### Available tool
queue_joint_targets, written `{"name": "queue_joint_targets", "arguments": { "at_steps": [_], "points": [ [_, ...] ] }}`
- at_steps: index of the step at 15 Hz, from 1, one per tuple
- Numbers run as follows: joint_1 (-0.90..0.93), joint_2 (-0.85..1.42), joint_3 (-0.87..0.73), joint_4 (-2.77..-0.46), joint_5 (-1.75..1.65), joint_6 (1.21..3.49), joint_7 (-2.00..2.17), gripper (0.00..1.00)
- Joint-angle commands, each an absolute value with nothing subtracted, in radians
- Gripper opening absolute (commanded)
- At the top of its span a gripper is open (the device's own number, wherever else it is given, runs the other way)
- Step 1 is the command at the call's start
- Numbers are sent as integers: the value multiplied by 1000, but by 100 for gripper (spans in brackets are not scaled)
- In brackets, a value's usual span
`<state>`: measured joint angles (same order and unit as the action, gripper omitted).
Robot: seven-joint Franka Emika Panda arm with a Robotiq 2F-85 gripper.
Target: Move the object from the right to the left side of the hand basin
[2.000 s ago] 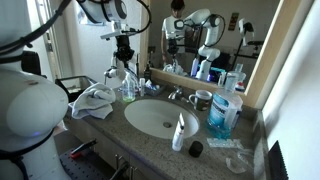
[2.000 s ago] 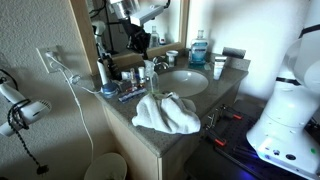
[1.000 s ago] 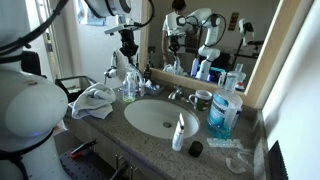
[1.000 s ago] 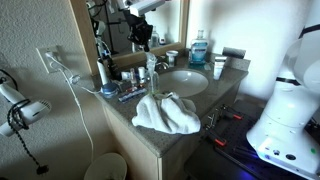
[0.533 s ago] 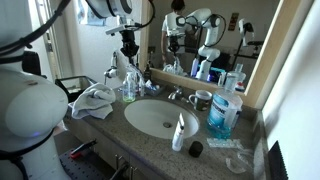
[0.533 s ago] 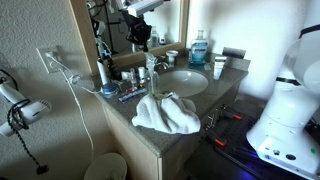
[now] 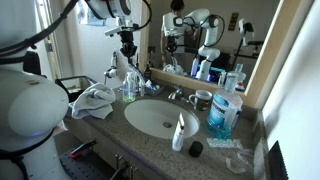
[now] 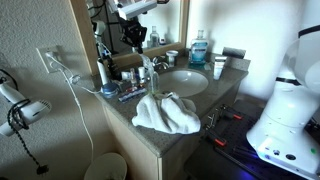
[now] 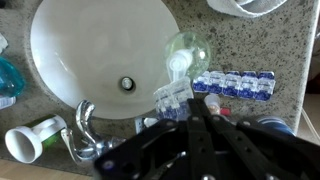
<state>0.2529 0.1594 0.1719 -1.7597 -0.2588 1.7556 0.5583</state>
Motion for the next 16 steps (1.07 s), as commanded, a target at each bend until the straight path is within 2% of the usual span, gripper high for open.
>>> {"name": "queue_joint_targets", "arguments": {
  "at_steps": [1,16],
  "points": [
    [271,189,174,-1714,-251,1720,606,0],
    [297,219,174,-1718,-232,1723,668,0]
  ]
}}
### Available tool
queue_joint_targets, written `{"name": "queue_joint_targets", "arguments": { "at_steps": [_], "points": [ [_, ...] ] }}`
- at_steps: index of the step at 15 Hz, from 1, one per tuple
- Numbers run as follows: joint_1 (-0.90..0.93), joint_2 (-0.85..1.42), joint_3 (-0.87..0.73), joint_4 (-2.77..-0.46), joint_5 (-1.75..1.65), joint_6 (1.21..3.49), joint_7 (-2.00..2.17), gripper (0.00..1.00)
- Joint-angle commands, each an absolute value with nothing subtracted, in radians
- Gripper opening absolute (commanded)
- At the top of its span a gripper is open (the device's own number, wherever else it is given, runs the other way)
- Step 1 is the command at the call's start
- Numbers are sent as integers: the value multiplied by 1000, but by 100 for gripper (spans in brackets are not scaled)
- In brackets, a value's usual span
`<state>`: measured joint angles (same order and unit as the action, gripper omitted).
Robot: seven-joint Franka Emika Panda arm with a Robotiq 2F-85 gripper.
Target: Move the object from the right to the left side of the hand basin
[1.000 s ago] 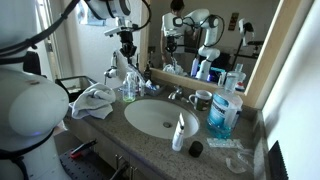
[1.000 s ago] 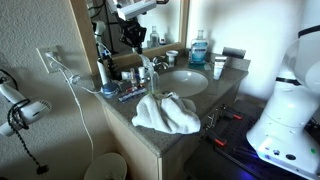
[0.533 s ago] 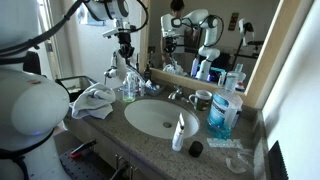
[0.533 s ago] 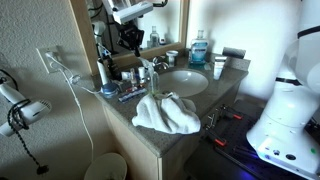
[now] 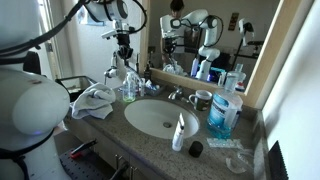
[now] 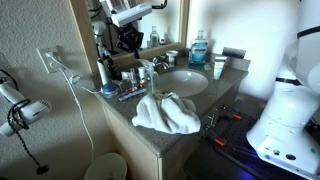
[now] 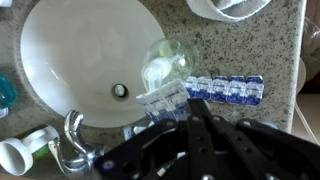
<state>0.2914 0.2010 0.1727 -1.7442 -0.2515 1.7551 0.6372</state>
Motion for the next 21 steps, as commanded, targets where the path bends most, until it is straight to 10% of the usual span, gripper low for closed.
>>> {"name": "queue_joint_targets", "arguments": {
  "at_steps": [1,21],
  "points": [
    [298,227,174,-1714,-231,1720,665,0],
    [341,397,159,-1530,-232,1652,615,0]
  ]
}}
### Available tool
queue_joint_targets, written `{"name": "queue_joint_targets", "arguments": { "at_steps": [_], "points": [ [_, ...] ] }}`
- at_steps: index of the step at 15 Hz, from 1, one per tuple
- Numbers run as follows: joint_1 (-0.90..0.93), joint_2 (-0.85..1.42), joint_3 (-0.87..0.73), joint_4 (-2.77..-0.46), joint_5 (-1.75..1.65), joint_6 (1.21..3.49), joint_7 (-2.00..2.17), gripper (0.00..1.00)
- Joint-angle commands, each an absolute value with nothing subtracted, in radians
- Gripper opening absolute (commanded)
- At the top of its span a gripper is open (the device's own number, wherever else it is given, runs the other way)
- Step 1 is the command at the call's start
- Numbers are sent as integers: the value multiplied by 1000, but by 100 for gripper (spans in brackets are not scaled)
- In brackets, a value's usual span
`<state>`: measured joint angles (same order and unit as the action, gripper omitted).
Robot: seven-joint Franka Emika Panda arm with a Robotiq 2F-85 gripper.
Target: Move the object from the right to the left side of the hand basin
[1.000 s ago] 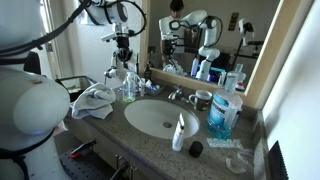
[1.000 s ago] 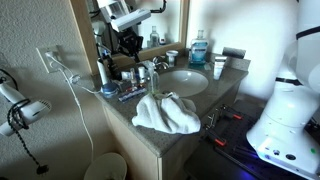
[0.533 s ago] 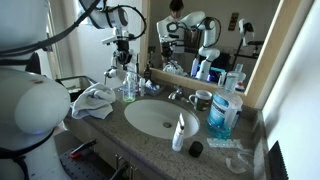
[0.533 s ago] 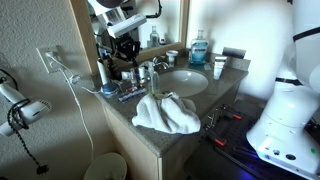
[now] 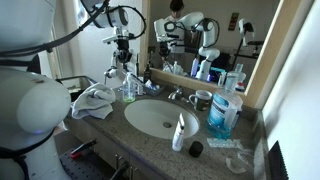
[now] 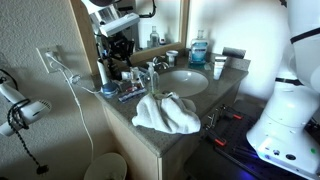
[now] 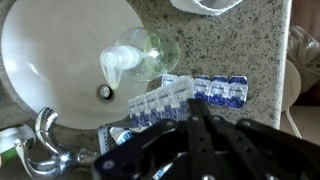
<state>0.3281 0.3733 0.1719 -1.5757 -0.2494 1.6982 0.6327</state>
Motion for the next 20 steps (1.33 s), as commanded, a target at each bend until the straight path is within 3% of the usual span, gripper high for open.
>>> {"name": "queue_joint_targets", "arguments": {
  "at_steps": [1,20],
  "points": [
    [340,397,159,-1531,-230,1650,615,0],
    [369,445,154,-1571,-176,1674,650,0]
  ]
}}
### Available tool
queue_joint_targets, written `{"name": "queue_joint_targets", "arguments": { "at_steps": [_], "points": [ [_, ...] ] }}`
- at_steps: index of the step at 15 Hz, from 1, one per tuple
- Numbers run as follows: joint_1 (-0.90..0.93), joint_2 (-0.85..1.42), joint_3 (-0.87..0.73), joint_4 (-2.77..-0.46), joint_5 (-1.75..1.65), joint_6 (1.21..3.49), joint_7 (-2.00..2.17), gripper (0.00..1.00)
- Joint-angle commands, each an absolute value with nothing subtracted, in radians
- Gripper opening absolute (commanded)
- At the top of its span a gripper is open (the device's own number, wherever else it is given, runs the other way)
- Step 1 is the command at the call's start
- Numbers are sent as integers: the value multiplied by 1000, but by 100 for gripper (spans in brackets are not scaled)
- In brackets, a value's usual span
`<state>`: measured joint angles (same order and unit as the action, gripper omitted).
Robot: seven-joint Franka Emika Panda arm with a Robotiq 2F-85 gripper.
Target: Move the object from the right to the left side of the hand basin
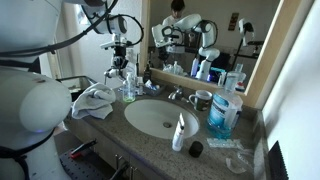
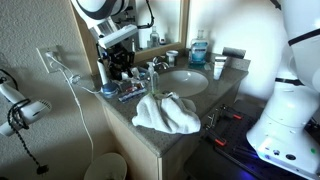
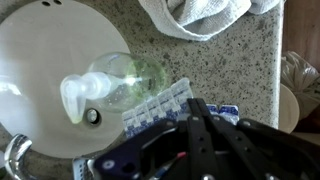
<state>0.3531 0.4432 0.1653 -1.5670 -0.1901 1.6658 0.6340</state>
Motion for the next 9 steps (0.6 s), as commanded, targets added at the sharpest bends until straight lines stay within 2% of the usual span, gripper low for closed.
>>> {"name": "queue_joint_targets", "arguments": {
  "at_steps": [1,9],
  "points": [
    [371,448,152,-1572,-177,1684,656,0],
    [384,468,139,-1602,-183,1780,740,0]
  ]
}}
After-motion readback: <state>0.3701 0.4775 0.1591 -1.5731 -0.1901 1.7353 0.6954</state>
